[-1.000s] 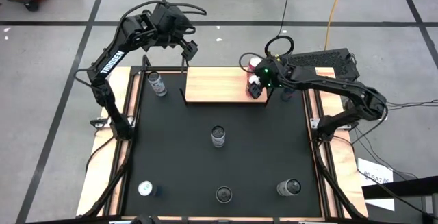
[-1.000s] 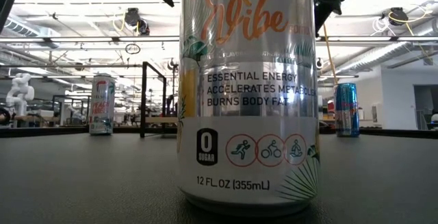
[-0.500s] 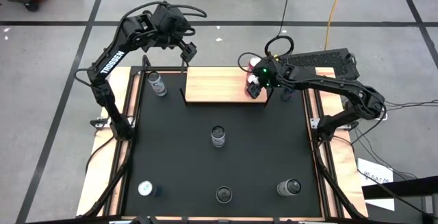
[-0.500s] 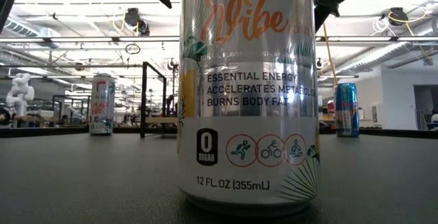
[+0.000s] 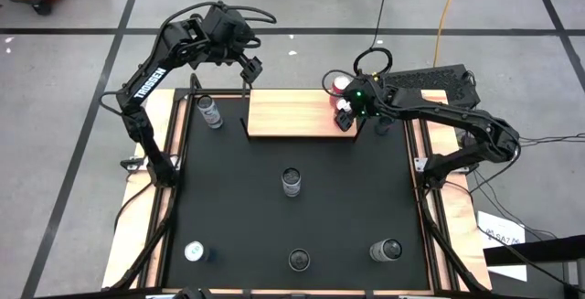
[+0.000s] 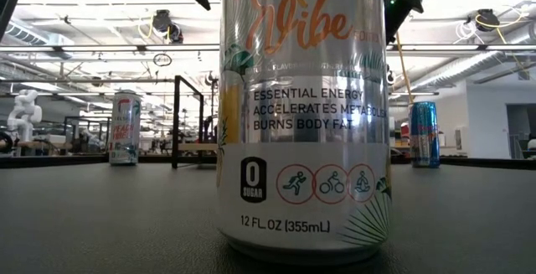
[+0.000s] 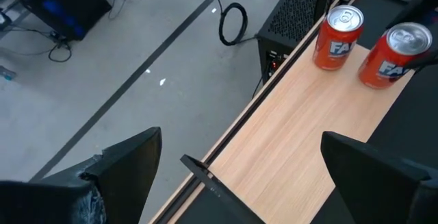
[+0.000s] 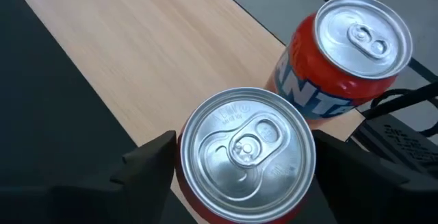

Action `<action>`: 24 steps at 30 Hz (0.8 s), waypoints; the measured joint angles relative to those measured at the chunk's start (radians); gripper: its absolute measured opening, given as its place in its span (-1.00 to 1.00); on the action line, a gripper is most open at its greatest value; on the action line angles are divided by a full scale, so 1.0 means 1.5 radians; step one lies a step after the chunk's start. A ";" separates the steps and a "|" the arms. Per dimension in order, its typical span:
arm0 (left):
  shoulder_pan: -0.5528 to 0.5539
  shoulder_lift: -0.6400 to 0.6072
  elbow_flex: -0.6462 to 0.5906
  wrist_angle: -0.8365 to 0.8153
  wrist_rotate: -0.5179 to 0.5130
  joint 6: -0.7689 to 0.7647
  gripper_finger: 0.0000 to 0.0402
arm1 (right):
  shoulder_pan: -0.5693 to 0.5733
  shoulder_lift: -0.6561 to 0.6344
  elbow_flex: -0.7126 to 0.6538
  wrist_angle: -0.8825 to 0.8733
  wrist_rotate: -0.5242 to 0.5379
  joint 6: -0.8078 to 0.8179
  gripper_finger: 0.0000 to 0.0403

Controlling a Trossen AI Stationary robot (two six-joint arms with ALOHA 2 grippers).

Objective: Place canned beverage on shelf
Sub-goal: Put the red soda can on the shelf aligned with the other red soda can

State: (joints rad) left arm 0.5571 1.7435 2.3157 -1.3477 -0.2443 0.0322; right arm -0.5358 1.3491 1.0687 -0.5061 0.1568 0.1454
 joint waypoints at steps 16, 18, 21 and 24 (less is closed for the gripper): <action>0.000 0.000 0.000 0.005 -0.001 -0.001 0.95 | 0.000 0.014 0.001 0.015 -0.012 0.002 0.59; 0.000 0.000 0.000 0.005 -0.002 -0.001 0.95 | 0.000 0.013 0.001 0.014 -0.018 0.004 0.66; -0.001 0.000 0.000 0.005 -0.002 -0.001 0.95 | 0.000 0.013 0.001 0.014 -0.018 0.008 0.76; -0.001 -0.001 0.000 0.005 -0.002 -0.001 0.95 | 0.000 0.003 0.001 0.014 0.000 0.013 0.83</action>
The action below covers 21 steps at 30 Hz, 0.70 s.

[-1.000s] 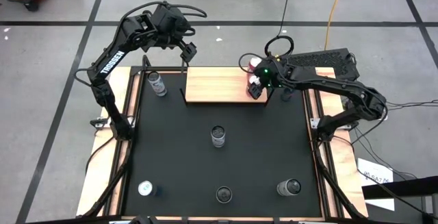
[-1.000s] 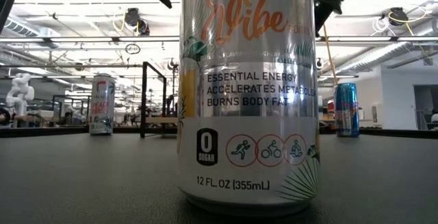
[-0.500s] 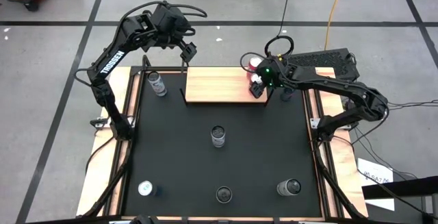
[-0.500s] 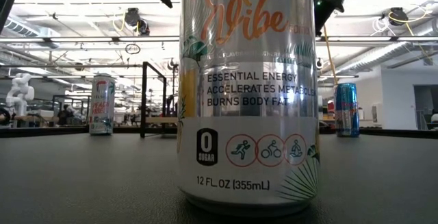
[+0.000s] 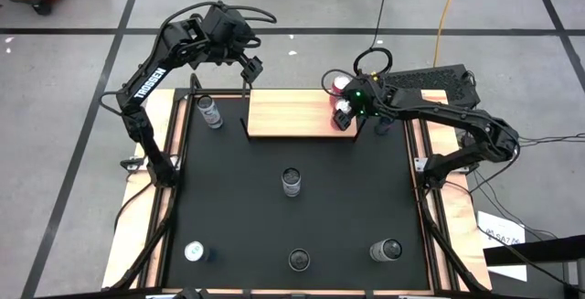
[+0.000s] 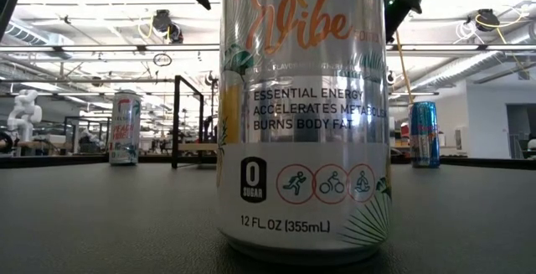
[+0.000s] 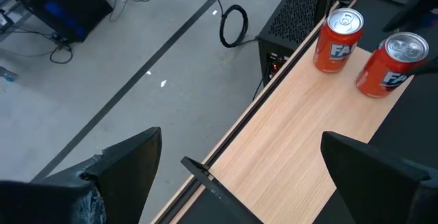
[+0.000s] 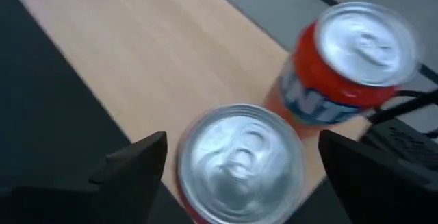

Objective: Place canned beverage on shelf
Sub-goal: Put the red soda can on the shelf aligned with the other red soda can, then put the right white yellow soda can on the shelf

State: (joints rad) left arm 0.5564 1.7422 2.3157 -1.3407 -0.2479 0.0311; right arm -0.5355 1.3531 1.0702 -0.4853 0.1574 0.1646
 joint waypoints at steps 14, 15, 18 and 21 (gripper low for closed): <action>-0.020 -0.086 0.000 -0.003 -0.001 -0.022 0.95 | 0.049 -0.128 0.072 -0.008 0.017 0.067 0.80; -0.030 -0.094 -0.005 -0.001 0.002 -0.025 0.95 | 0.064 -0.133 0.079 -0.007 0.017 0.077 0.80; -0.065 -0.118 -0.041 0.001 0.002 -0.035 0.95 | 0.117 -0.135 0.092 -0.006 0.017 0.115 0.80; -0.109 -0.147 -0.106 0.008 -0.017 -0.059 0.95 | 0.184 -0.127 0.092 -0.009 0.020 0.165 0.80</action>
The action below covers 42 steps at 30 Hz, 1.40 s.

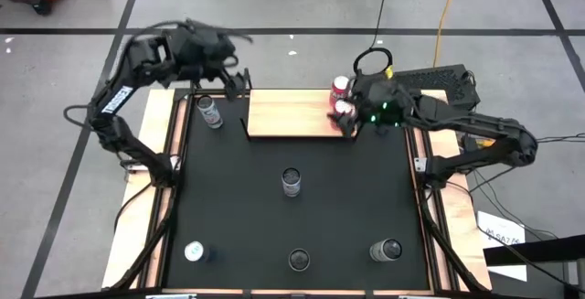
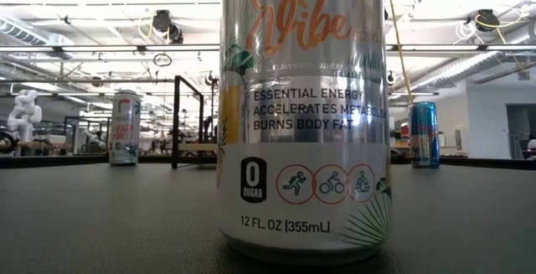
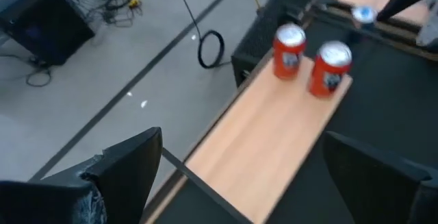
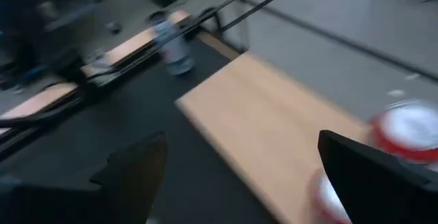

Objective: Place canned beverage on shelf
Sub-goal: Put the right white yellow soda can on the shelf

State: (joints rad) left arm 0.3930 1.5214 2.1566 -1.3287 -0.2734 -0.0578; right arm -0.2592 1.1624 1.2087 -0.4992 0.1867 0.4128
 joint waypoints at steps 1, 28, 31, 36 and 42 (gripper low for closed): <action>-0.017 -0.014 -0.029 0.012 -0.008 -0.010 0.95 | 0.025 0.004 0.000 0.001 0.003 0.018 0.80; -0.353 -0.169 -0.568 0.617 0.072 -0.078 0.95 | 0.594 0.076 0.052 -0.405 0.035 0.849 0.48; -0.359 -0.161 -0.568 0.617 0.073 -0.078 0.95 | 0.627 0.124 0.128 -0.533 -0.025 0.908 0.48; -0.359 -0.151 -0.568 0.615 0.075 -0.078 0.95 | 0.652 0.211 0.260 -0.632 -0.118 0.924 0.48; -0.359 -0.150 -0.568 0.616 0.075 -0.079 0.95 | 0.678 0.260 0.311 -0.604 -0.147 0.942 0.51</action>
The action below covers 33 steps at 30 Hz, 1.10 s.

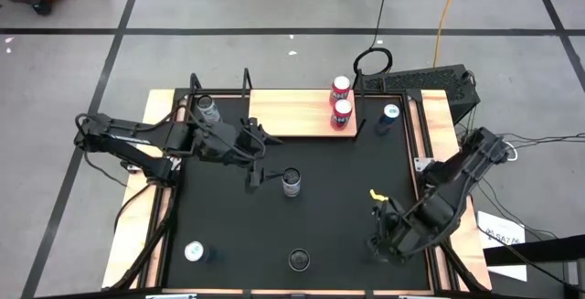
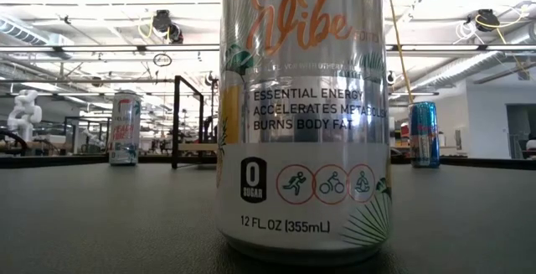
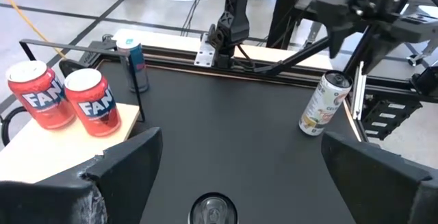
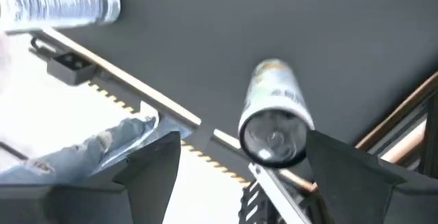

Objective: Place canned beverage on shelf
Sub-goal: Put the right white yellow soda can on the shelf

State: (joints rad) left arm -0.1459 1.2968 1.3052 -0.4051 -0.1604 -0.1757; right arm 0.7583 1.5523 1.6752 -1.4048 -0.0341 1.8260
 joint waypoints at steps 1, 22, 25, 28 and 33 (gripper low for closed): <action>0.000 0.000 0.000 0.000 0.000 0.000 0.95 | 0.005 0.002 0.000 0.002 -0.008 0.005 0.53; 0.002 0.005 0.000 0.000 -0.001 0.005 0.95 | 0.037 0.055 -0.096 0.044 -0.033 0.134 0.95; 0.002 0.005 0.000 -0.001 -0.001 0.005 0.95 | 0.037 0.055 -0.112 0.085 -0.033 0.136 0.95; 0.002 0.005 0.000 -0.001 -0.007 0.005 0.95 | 0.037 0.055 -0.126 0.093 -0.033 0.146 0.94; 0.002 0.005 0.000 -0.002 -0.019 0.005 0.95 | 0.037 0.055 -0.137 0.088 -0.050 0.149 0.85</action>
State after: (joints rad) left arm -0.1436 1.3039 1.3052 -0.4078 -0.1884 -0.1676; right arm 0.8139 1.6352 1.4704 -1.2725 -0.1086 2.0495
